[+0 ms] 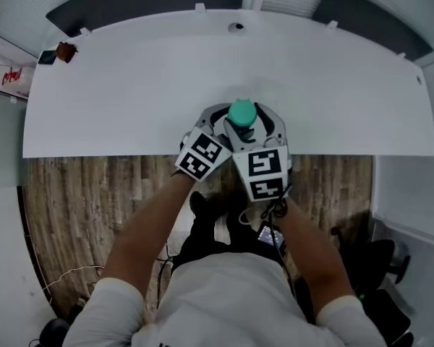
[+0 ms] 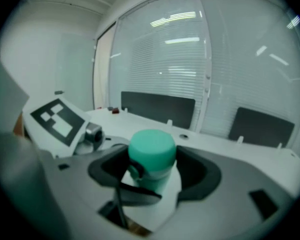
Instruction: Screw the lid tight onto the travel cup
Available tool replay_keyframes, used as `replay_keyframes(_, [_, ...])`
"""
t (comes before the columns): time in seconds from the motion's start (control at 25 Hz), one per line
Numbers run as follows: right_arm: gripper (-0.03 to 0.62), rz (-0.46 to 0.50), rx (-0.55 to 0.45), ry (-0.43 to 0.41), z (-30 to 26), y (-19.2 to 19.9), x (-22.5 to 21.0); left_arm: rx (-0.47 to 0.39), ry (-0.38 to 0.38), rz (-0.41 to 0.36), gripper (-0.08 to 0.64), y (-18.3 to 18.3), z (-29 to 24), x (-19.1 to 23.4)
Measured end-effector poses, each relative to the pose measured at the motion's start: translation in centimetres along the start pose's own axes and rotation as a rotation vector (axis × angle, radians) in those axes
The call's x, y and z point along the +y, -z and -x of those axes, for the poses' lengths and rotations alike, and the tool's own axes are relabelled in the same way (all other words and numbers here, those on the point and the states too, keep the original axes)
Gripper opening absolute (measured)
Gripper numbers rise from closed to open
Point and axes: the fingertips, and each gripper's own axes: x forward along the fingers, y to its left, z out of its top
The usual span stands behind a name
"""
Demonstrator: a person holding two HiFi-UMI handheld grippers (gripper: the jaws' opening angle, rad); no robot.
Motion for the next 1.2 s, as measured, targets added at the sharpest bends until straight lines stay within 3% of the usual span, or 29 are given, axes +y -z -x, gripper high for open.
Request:
replay_keyframes(0.12, [0.307,-0.008,-0.007,0.038,0.0,0.0,-0.4,-0.009,-0.041,0.013,0.328,-0.1,-0.3,0.1])
replay_keyframes(0.24, [0.307,-0.004,-0.014,0.027,0.2,0.1,-0.4,-0.009,-0.017,0.005,0.328,-0.1,-0.3,-0.2])
replay_keyframes(0.36, [0.307,0.024,-0.014,-0.029,0.2,0.0,-0.2,0.008,0.061,-0.035,0.328,-0.1,-0.1,-0.4])
replay_keyframes(0.52, [0.307,0.105,-0.020,-0.165,0.0,-0.2,0.5,0.049,0.176,-0.105,0.328,0.1,0.0,-0.4])
replay_keyframes(0.64, [0.307,0.136,-0.022,-0.217,-0.1,-0.2,0.5,0.059,0.207,-0.110,0.328,0.0,-0.2,-0.5])
replay_keyframes(1.0, [0.307,0.011,-0.023,0.004,-0.3,-0.3,-0.1,-0.019,0.069,-0.042,0.328,-0.4,-0.3,0.2])
replay_keyframes(1.2, [0.307,-0.033,-0.028,0.077,-0.3,-0.2,-0.6,-0.044,0.019,-0.022,0.328,-0.6,-0.6,0.3])
